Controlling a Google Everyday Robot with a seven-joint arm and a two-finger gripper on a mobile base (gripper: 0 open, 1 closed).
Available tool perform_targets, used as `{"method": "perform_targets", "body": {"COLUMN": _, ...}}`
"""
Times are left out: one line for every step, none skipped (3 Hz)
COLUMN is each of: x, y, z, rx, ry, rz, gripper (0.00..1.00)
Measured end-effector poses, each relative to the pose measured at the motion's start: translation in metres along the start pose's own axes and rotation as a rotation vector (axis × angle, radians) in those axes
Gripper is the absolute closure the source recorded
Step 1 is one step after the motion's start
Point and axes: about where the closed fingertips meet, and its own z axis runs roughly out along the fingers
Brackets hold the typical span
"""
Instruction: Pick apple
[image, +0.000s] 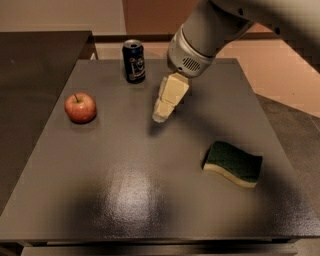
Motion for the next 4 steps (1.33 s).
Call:
{"method": "perform_targets", "body": {"x": -0.016, "y": 0.0, "z": 0.038, "rx": -0.049, "ry": -0.015, "rz": -0.018, "gripper": 0.0}}
{"method": "perform_targets", "body": {"x": -0.036, "y": 0.003, "z": 0.064, "rx": -0.087, "ry": -0.043, "rz": -0.038, "gripper": 0.0}}
{"method": "perform_targets", "body": {"x": -0.06, "y": 0.007, "z": 0.085, "rx": -0.121, "ry": -0.079, "rz": -0.061, "gripper": 0.0}}
{"method": "perform_targets", "body": {"x": -0.082, "y": 0.011, "z": 0.102, "rx": -0.146, "ry": -0.105, "rz": -0.089, "gripper": 0.0}}
